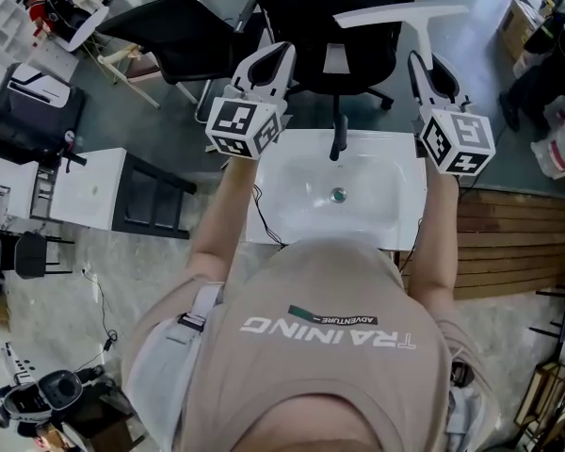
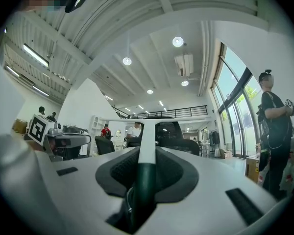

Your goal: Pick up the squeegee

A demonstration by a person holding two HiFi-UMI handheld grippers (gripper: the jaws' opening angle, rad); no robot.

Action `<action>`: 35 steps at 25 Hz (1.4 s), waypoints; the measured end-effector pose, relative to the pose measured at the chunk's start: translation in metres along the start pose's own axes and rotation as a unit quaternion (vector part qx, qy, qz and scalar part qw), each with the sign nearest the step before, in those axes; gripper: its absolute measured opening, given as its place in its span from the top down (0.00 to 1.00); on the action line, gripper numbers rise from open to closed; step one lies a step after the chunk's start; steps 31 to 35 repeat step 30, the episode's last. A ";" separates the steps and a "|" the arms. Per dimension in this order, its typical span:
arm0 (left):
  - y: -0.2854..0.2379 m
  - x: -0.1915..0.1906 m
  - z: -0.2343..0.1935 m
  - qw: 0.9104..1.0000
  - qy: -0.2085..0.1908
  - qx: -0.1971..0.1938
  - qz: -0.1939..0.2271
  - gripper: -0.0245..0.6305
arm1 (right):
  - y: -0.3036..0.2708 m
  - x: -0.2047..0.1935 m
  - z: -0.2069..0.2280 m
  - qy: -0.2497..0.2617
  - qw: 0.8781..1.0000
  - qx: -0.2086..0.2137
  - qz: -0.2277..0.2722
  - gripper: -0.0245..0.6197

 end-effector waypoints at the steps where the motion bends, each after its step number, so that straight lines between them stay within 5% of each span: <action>1: -0.001 -0.001 -0.004 1.000 -0.002 0.000 0.001 0.94 | -0.004 -0.001 -0.001 0.000 1.000 0.000 0.000 0.81; 35: 0.041 -0.013 -0.017 0.999 0.012 0.042 -0.013 0.94 | -0.019 -0.017 -0.027 -0.006 0.999 0.033 -0.017 0.81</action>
Point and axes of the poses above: the fingertips, and each gripper's own axes: y backward along the fingers, z to its right, x out of its top, the point moved 8 cm from there along y, backward along the fingers, and after that the axes turned 7 degrees about -z, right-handed, at the moved point
